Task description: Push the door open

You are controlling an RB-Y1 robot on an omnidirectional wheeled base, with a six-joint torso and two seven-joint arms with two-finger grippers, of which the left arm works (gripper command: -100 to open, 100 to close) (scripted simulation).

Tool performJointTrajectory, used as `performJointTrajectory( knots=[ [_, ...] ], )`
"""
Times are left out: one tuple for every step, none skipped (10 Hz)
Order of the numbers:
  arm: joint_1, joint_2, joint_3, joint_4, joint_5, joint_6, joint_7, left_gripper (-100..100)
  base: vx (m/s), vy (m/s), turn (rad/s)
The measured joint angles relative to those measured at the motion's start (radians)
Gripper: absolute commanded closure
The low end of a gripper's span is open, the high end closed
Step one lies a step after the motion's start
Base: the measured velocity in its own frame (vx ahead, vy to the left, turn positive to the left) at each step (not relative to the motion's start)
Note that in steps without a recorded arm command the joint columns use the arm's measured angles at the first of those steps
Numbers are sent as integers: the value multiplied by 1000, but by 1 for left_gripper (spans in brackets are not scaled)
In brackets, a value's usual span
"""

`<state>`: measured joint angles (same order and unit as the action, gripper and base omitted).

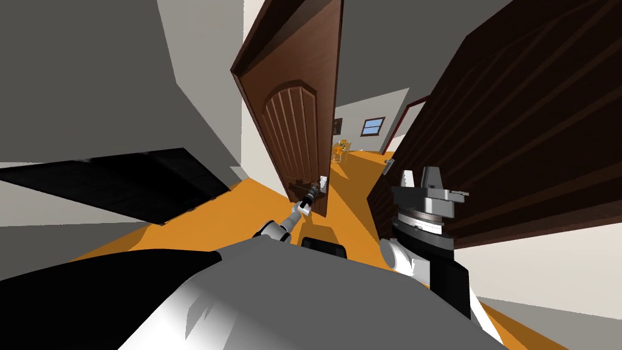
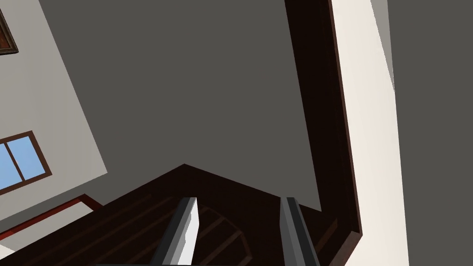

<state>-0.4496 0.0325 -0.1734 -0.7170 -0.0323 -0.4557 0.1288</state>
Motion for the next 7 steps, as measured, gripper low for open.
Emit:
performJointTrajectory(
  knots=[
    [-1,0,2,3,1,-1,-1,-100,192,-69,-20],
    [-1,-2,5,5,1,-2,-2,-100,186,-57,-21],
    [-2,-6,7,8,2,-4,-3,-100,158,-60,-18],
    [-1,-12,8,6,2,-3,-3,-100,185,-50,-20],
    [-6,-22,12,19,3,-8,-5,-100,89,-21,-2],
    [-7,-23,13,21,4,-10,-6,100,-14,2,6],
    [-8,-23,12,19,4,-10,-5,100,-29,8,-5]
  ],
)
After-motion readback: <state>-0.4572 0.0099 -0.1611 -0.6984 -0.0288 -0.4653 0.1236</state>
